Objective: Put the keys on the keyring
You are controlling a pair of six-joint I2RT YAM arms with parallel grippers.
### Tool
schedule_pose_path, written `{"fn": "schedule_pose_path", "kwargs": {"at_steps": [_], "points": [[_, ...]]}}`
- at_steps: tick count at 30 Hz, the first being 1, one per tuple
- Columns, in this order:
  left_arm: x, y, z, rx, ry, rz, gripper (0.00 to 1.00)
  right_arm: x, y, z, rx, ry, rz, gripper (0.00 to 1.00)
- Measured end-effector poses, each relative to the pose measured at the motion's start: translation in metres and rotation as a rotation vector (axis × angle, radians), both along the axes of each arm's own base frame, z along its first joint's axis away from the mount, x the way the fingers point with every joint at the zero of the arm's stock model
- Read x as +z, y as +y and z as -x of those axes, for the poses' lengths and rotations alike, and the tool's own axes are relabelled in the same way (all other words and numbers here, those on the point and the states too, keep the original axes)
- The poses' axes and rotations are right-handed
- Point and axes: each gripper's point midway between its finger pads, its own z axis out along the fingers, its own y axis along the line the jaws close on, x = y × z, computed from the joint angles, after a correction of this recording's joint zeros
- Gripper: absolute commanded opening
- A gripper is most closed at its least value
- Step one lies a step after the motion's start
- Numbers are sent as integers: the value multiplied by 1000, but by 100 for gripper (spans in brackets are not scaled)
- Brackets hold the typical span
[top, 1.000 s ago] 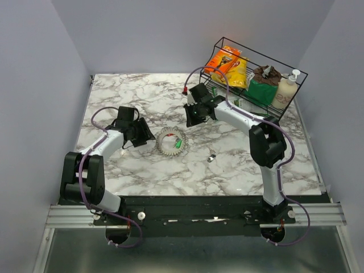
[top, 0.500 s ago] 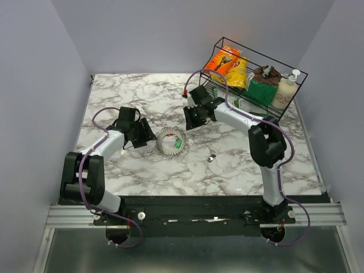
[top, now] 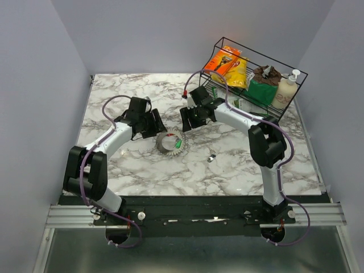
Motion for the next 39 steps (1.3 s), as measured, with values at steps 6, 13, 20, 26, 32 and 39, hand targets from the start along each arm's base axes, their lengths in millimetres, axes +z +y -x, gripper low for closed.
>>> {"fn": "schedule_pose_path", "kwargs": {"at_steps": [6, 13, 20, 26, 32, 39], "points": [[9, -13, -12, -34, -27, -26, 67, -7, -1, 3, 2, 9, 2, 85], [7, -12, -10, -41, -19, -54, 66, -5, 2, 0, 3, -7, -11, 86], [5, -2, -12, -23, -13, -69, 66, 12, 18, -4, 9, -41, -43, 85], [1, 37, -22, 71, 0, -52, 66, 38, 41, -7, 28, -93, -77, 82], [-5, 82, -19, 168, 19, -60, 66, 51, 63, -16, 27, -137, -89, 77], [-9, 88, -9, 158, 18, -53, 66, 28, 71, -17, 8, -104, -28, 72]]}}
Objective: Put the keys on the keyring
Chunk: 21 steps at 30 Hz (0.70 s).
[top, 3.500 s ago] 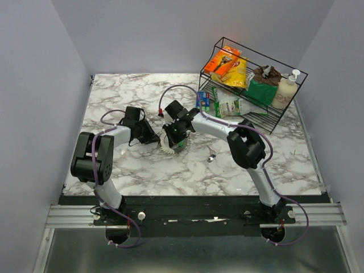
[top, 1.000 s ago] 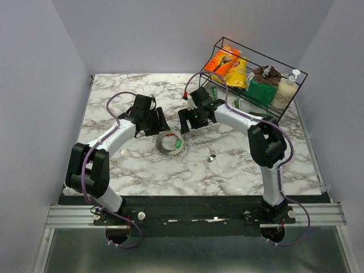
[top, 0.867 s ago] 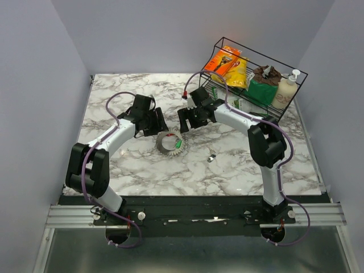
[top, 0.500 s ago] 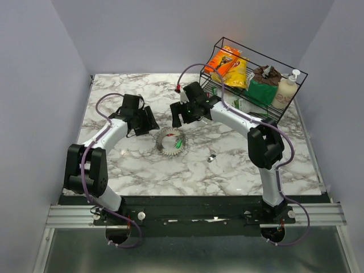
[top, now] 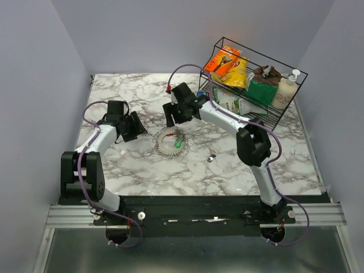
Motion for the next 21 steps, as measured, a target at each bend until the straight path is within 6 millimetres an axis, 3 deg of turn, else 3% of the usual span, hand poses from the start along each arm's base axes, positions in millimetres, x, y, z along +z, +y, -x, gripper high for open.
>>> {"fn": "schedule_pose_path", "kwargs": {"at_steps": [8, 21], "points": [[-15, -9, 15, -33, 36, 47, 66, -9, -1, 2, -31, 16, 41, 68], [-10, -19, 11, -61, 1, 101, 66, -20, 7, 8, -35, 37, 61, 64]]}}
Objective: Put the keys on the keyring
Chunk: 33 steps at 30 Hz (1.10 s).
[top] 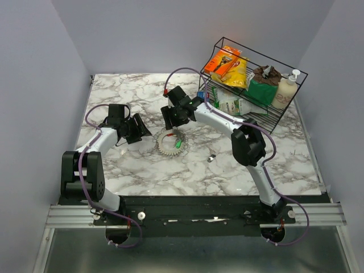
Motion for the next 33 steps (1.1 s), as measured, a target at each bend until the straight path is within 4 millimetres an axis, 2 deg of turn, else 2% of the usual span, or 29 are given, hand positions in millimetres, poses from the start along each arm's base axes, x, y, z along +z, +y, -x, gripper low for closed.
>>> {"fn": "schedule_pose_path", "kwargs": {"at_steps": [11, 25, 33], "points": [[1, -1, -1, -4, -5, 6, 66, -3, -3, -2, -13, -4, 21, 64], [0, -4, 1, -4, -4, 24, 67, -4, -6, -5, -34, -16, 39, 52], [1, -5, 1, -6, -9, 32, 67, -13, -9, -8, -53, -13, 61, 49]]}}
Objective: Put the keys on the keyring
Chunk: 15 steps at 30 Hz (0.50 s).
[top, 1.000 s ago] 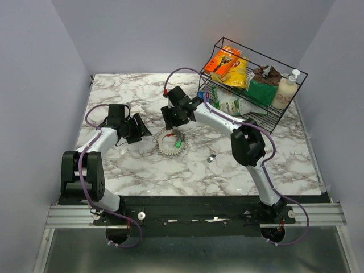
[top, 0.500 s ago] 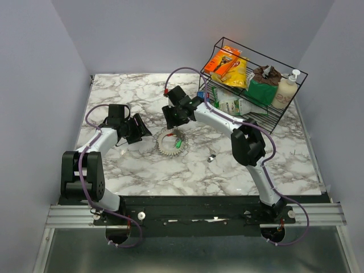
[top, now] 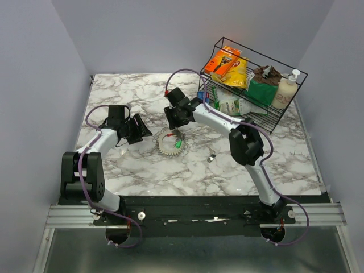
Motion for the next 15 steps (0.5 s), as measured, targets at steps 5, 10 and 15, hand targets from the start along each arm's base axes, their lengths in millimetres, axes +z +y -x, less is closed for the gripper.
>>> {"fn": "schedule_pose_path", "kwargs": {"at_steps": [5, 10, 15], "points": [[1, 0, 0, 1, -3, 3, 67, -15, -1, 1, -5, 23, 17, 49], [2, -1, 0, 0, -5, 4, 67, -25, -2, 2, -6, 36, 29, 45], [2, -1, 0, 0, -5, 5, 67, -26, -2, 1, -14, 35, 31, 39]]}}
